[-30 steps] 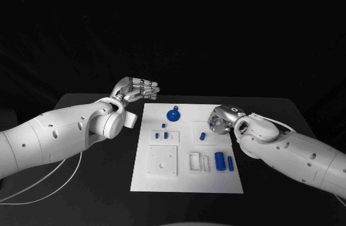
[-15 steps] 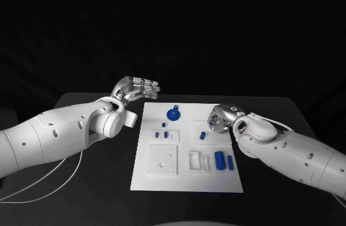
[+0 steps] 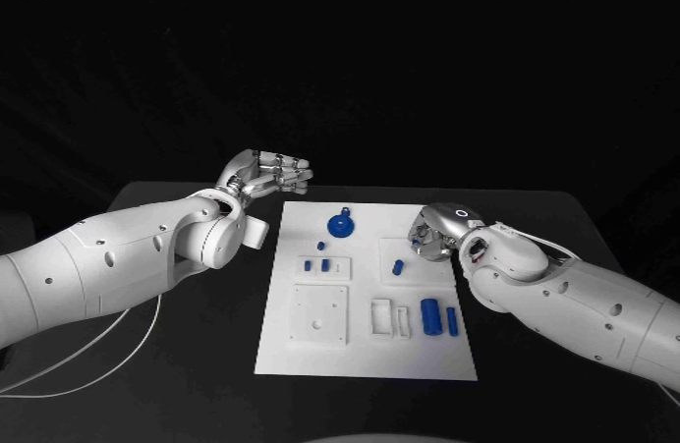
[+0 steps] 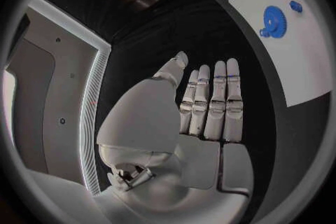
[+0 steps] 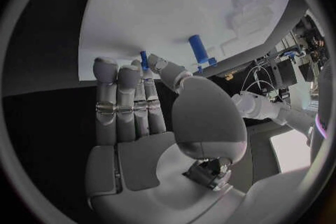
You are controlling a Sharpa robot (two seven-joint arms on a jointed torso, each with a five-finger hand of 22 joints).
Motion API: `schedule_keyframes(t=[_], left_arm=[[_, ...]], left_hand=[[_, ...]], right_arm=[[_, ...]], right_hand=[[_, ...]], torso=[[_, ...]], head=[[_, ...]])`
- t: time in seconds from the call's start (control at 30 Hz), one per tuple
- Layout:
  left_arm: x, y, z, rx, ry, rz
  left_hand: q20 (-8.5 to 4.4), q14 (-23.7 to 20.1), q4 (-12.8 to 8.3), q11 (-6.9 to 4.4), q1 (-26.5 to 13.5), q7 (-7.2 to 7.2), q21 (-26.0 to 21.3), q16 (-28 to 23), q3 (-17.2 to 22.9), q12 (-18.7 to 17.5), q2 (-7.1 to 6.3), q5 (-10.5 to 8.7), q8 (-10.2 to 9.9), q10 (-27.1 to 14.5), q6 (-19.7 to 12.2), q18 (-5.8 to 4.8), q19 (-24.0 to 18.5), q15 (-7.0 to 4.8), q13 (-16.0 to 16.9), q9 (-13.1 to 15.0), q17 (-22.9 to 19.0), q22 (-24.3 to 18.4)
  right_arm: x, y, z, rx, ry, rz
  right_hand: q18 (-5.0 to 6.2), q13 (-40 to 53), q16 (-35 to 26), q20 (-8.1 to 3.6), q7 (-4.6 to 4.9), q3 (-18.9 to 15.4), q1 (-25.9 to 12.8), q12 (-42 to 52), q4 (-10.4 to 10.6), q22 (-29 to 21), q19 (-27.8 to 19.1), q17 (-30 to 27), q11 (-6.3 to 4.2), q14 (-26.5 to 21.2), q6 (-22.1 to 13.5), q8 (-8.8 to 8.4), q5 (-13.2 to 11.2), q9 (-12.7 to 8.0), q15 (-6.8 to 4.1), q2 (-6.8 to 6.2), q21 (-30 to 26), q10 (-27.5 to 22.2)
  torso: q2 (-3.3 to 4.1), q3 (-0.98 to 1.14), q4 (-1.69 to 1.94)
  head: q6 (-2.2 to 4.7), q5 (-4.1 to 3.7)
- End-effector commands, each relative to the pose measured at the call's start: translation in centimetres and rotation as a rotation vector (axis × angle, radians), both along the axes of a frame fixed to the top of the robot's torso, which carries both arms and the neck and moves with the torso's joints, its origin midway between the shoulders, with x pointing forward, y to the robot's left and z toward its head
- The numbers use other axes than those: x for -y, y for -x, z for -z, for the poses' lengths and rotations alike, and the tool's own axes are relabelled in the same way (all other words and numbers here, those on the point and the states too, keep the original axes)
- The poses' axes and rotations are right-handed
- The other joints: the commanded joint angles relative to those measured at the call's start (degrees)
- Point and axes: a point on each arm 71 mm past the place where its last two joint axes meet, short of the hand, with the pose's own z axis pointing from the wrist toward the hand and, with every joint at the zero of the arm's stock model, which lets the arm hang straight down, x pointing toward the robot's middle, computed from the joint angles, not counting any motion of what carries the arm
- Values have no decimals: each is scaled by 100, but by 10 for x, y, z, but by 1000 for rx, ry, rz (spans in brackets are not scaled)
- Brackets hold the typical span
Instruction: Assemble the parts on the task board
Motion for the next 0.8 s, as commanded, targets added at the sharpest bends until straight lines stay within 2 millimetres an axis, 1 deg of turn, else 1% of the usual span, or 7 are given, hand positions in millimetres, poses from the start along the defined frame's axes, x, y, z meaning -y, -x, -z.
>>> schedule_keyframes(t=[0.03,0.2,0.4,0.53,0.63,0.67,0.8], left_arm=[[1,-1,-1,-6,19,11],[0,-2,0,-11,19,5],[0,-2,0,-15,20,5],[1,-2,0,-15,20,6],[3,-2,0,-16,22,8],[4,-2,0,-16,22,10],[8,-2,0,-17,25,17]], left_hand=[[5,40,-16,28,-1,9,32,2,-44,0,68,-31,-17,-15,17,19,46,-11,2,-2,7,-25],[5,43,-10,29,0,11,33,3,-47,0,83,-28,-17,-17,13,18,47,-11,2,-2,7,-34],[5,41,-8,30,12,11,37,1,-52,0,91,-29,-17,-25,9,19,49,-11,2,-2,7,-52],[5,41,-8,30,12,11,37,1,-52,0,91,-29,-17,-25,9,19,49,-11,2,-2,7,-52],[5,41,-8,30,12,11,37,1,-52,0,91,-29,-17,-25,9,19,49,-11,2,-2,7,-52],[5,41,-8,30,12,11,37,1,-52,0,91,-29,-17,-25,9,19,49,-11,2,-2,7,-52],[5,41,-8,30,12,11,37,1,-52,0,91,-29,-17,-25,9,19,49,-11,2,-2,7,-52]], right_arm=[[1,-2,-10,18,-53,8],[2,-4,-29,16,-132,15],[-2,2,-46,2,-207,-8],[-13,9,-51,-7,-242,-48],[-26,17,-55,-14,-267,-89],[-31,21,-55,-17,-275,-105],[-48,31,-54,-22,-285,-155]], right_hand=[[82,0,-41,-46,1,32,-20,15,-3,6,257,6,1,11,56,15,-27,-3,-21,29,32,25],[82,-1,-56,-44,5,30,-17,14,4,2,246,7,5,4,45,14,-27,0,-19,31,10,13],[85,-2,-65,-51,5,2,-16,15,1,0,248,12,6,2,39,15,14,5,-26,43,-4,11],[85,-3,-78,-52,8,-33,-13,13,-7,-2,246,21,8,-1,31,15,17,9,-27,64,-30,2],[84,-3,-80,-51,10,-48,-8,13,-5,-3,247,24,10,-1,25,14,7,9,-27,76,-36,-4],[84,-3,-80,-51,10,-48,-8,13,-5,-3,247,24,10,-1,25,14,7,9,-27,76,-36,-4],[85,-3,-84,-51,11,-57,-1,13,-7,-5,246,27,12,-3,21,15,15,10,-25,85,-51,-8]], torso=[[-7,-4,2],[3,0,1],[-1,-18,-10],[-3,-15,-14],[3,-7,5],[3,-7,5],[-7,-20,10]], head=[[15,4],[32,18],[35,42],[47,126],[49,179],[49,180],[28,309]])
